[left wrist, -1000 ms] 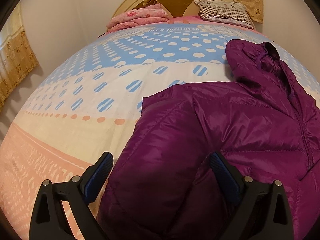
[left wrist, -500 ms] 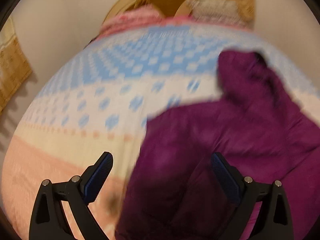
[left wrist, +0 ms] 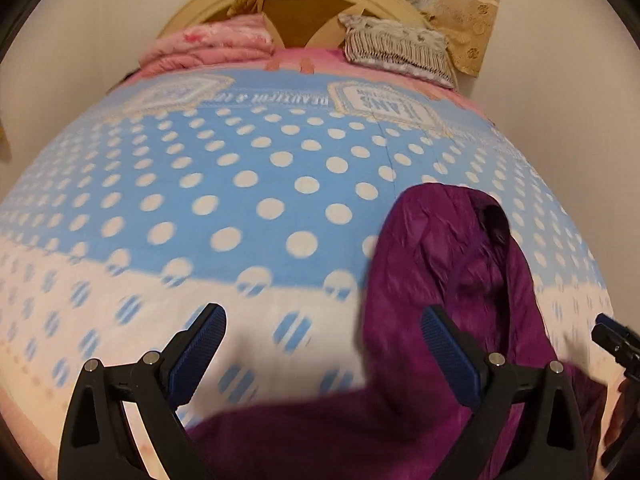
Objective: Fold large clothes
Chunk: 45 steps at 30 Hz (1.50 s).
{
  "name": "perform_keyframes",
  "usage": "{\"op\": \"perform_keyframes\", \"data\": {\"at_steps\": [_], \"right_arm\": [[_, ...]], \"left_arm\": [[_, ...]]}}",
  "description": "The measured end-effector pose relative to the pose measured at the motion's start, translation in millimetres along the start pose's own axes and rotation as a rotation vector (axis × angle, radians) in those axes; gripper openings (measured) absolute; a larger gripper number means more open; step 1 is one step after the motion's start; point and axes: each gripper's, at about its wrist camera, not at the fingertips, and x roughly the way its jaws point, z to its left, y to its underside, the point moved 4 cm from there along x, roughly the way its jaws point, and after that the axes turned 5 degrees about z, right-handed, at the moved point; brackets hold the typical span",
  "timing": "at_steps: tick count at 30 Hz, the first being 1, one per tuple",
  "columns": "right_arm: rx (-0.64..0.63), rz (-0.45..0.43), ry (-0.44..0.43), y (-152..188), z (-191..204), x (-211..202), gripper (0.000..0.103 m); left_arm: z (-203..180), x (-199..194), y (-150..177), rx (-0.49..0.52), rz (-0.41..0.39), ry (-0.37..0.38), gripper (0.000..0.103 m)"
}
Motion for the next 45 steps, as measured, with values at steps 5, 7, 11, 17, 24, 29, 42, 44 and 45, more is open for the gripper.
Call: {"op": "perform_keyframes", "data": {"at_steps": [5,7,11,17,24,29,42,44,45], "right_arm": [[0.055,-0.008,-0.002,-28,3,37,0.082],[0.070,-0.011,0.001,-35,0,48,0.082],[0.115,0.027,-0.009,-41,-8,78,0.082],[0.059,0.055,-0.076,-42,4,100,0.065],[-0.070,-0.003,-0.050,-40,26,74,0.008],[-0.171,-0.113,-0.035,-25,47,24,0.007],[-0.345,-0.277,-0.022,58,70,-53,0.007],[-0.360,-0.268,-0.026,72,69,-60,0.007],[-0.372,-0.261,-0.025,80,69,-63,0.007]], "left_arm": [[-11,31,-18,0.002,0.030,0.032,0.098],[-14,42,-21,0.025,0.029,0.007,0.098],[-13,66,-22,0.031,0.049,0.010,0.098],[-20,85,-22,0.049,0.088,0.091,0.063],[-49,57,-22,0.175,0.035,0.160,0.001],[-52,2,-22,0.203,-0.060,0.215,0.001],[-33,-93,55,0.370,-0.171,0.362,0.001],[-28,-100,73,0.385,-0.170,0.365,0.001],[-26,-104,84,0.403,-0.171,0.360,0.001]]}}
